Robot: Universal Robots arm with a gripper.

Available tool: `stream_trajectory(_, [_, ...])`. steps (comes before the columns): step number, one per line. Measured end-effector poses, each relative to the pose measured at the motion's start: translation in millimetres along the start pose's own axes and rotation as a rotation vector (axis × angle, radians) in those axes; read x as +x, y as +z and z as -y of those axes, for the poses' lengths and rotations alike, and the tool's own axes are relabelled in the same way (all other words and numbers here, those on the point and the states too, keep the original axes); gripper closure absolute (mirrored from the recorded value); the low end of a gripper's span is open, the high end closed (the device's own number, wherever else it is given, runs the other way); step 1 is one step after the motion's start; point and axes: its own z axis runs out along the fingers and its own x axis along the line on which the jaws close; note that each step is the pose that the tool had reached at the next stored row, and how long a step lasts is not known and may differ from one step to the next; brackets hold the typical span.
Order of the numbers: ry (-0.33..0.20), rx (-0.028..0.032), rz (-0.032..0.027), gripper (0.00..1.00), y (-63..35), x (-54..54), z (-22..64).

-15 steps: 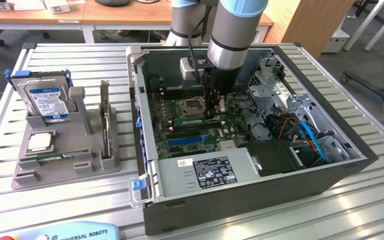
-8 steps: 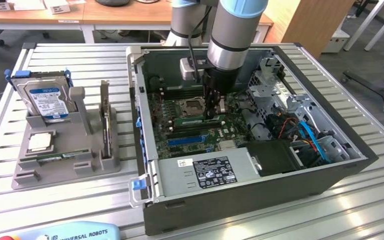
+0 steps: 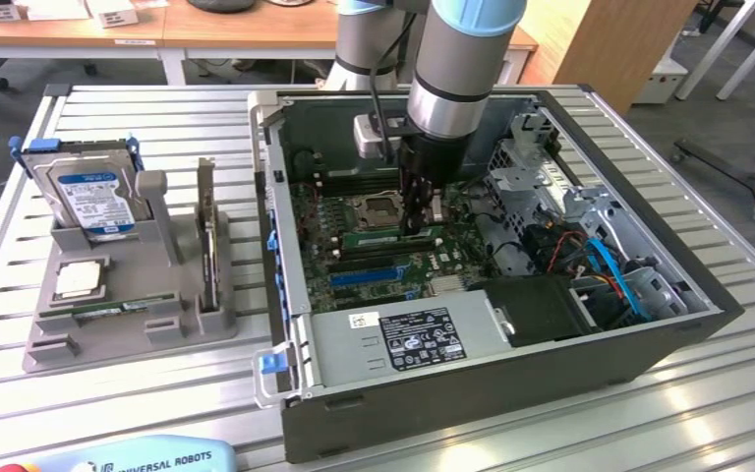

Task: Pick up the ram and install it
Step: 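Insert the ram into the slot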

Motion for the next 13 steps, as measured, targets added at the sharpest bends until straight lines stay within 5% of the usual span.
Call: stream_trajectory(13, [-0.004,0.0000,0.0004,0.88,1.5,0.4,-0.1])
